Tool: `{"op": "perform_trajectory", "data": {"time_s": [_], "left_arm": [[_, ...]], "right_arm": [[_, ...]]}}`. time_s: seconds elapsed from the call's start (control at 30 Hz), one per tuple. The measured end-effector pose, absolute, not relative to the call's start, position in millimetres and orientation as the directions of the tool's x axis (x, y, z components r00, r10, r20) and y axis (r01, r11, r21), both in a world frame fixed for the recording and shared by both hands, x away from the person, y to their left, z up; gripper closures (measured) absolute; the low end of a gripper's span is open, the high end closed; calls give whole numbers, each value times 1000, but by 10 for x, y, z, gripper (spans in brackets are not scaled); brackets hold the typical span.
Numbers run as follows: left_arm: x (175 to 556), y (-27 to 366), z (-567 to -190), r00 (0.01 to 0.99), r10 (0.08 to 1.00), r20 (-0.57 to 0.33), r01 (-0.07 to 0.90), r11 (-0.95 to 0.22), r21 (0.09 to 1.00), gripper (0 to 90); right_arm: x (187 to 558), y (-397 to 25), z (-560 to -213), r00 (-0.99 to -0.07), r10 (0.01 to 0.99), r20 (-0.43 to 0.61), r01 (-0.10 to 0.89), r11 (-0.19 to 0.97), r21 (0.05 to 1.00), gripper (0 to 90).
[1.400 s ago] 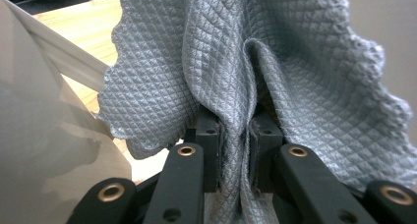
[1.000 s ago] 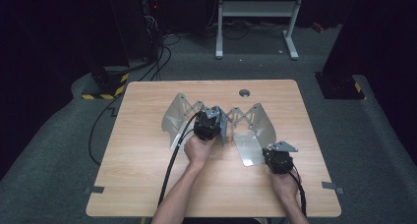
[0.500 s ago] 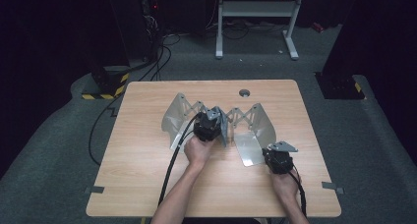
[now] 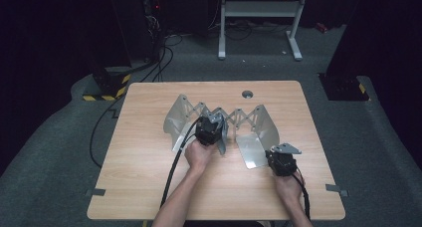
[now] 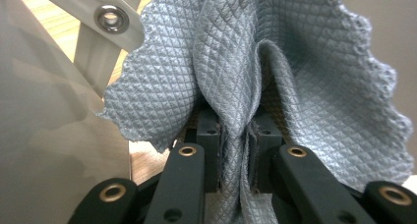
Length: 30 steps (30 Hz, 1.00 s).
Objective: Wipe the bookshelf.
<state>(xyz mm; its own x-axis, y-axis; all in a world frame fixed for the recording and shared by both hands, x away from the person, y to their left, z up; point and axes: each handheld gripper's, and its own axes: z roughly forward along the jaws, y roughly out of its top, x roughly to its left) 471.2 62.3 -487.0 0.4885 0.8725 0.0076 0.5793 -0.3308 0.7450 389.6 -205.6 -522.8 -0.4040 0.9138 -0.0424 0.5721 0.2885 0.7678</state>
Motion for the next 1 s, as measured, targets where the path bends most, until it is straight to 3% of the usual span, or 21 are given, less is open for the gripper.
{"op": "perform_trajectory", "data": {"time_s": [0.4, 0.73, 1.0], "left_arm": [[4668, 611, -4798, 508, 861, -10, 565, -325, 758, 790], [4617, 573, -4404, 532, 847, 0, 488, -307, 817, 788], [4689, 484, -4543, 537, 843, -1, 520, -330, 788, 787]], "right_arm": [[3896, -2056, -5228, -405, 913, -43, 572, 289, 767, 880], [3896, -2056, -5228, -405, 913, -42, 572, 289, 767, 880], [3896, -2056, -5228, -405, 913, -42, 572, 289, 767, 879]]}}
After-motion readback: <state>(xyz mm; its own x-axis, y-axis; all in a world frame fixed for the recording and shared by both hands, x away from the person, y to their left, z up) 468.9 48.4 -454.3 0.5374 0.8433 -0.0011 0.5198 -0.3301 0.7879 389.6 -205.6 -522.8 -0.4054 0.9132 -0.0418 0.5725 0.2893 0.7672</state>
